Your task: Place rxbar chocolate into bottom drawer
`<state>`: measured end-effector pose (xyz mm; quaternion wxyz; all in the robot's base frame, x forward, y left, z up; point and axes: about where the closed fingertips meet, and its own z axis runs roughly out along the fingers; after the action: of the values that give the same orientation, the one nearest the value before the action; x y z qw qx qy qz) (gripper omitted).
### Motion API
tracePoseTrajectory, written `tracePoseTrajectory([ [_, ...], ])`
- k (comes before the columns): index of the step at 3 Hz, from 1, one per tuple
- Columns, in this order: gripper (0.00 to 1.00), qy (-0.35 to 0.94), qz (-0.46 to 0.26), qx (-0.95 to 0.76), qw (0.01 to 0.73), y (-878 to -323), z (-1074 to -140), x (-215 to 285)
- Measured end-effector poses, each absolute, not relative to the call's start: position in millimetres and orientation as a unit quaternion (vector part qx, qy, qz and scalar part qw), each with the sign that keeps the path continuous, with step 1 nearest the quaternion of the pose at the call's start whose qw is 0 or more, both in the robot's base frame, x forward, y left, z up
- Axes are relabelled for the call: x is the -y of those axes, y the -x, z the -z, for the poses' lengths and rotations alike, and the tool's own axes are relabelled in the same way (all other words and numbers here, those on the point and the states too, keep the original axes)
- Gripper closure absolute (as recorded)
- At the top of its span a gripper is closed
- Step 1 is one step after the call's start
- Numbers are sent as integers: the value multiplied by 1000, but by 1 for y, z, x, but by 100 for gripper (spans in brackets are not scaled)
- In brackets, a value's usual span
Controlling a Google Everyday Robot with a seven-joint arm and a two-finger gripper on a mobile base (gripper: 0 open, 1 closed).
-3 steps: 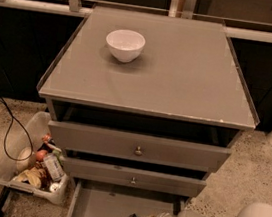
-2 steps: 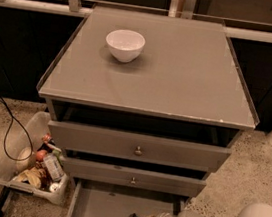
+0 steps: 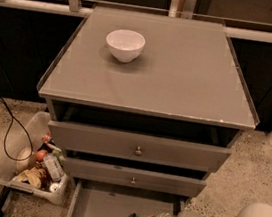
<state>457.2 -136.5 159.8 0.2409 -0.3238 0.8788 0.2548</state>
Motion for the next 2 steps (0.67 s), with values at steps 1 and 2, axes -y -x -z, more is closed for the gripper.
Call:
tracePoseTrajectory([
  [1, 11, 324, -255, -879, 241, -457, -160, 136],
  [2, 0, 324, -255, -879, 241, -457, -160, 136],
])
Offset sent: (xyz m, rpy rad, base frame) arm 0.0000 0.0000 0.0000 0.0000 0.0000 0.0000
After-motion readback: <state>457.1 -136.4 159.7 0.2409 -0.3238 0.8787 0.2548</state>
